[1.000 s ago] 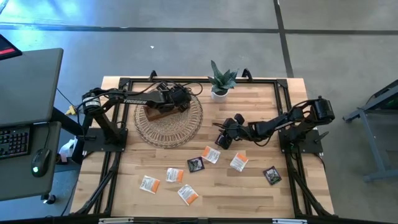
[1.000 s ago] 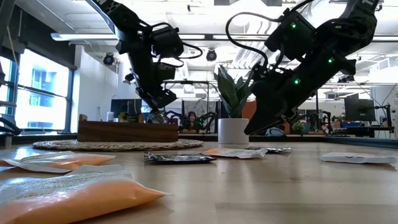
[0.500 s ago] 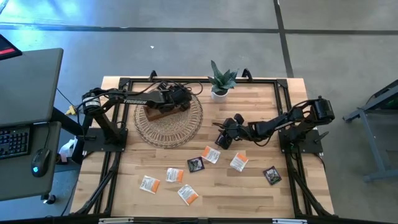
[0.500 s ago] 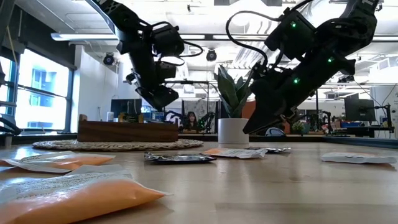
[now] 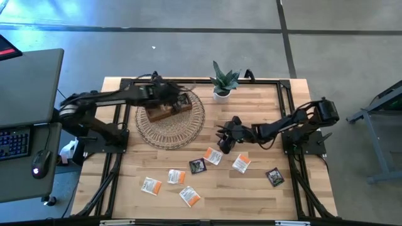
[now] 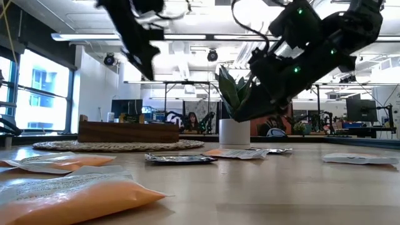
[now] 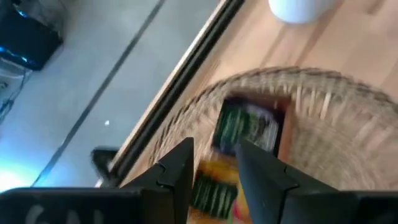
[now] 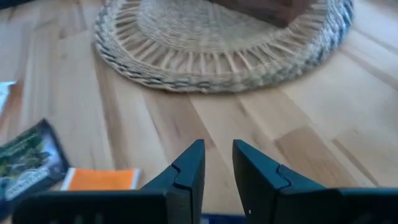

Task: Pick & Place Tea
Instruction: Put the black tea bag into the right section of the wooden organizer

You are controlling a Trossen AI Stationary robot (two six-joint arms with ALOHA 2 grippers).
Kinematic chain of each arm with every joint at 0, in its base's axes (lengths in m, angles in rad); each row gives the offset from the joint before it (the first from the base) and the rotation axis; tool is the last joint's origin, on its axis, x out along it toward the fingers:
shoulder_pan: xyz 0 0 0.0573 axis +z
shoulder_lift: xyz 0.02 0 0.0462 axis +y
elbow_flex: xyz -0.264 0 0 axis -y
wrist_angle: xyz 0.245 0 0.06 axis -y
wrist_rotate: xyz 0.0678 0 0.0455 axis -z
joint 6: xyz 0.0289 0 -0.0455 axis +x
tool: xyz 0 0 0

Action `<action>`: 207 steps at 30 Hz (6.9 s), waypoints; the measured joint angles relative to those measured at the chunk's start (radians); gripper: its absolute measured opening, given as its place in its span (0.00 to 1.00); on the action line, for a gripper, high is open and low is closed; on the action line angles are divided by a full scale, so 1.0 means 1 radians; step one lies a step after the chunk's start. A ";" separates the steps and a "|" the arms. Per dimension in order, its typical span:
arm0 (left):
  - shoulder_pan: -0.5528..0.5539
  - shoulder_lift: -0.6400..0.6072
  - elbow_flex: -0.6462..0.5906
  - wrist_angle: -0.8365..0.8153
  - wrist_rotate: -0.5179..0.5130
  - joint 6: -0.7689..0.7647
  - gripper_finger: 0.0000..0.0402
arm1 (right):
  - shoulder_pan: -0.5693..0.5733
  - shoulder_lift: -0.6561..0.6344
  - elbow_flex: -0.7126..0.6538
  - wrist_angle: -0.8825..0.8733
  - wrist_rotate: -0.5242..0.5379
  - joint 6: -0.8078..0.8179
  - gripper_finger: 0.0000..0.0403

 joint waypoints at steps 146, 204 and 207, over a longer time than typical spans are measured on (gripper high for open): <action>0.243 0.484 0.412 -0.439 0.418 0.420 0.00 | 0.241 0.012 0.479 -0.806 0.024 -0.249 0.03; 0.090 -0.116 0.091 -0.184 0.535 0.185 0.28 | 0.185 0.011 0.480 -0.652 0.251 -0.499 0.01; 0.090 -0.213 -0.085 -0.012 0.569 0.149 0.28 | 0.166 0.011 0.481 -0.579 0.231 -0.406 0.02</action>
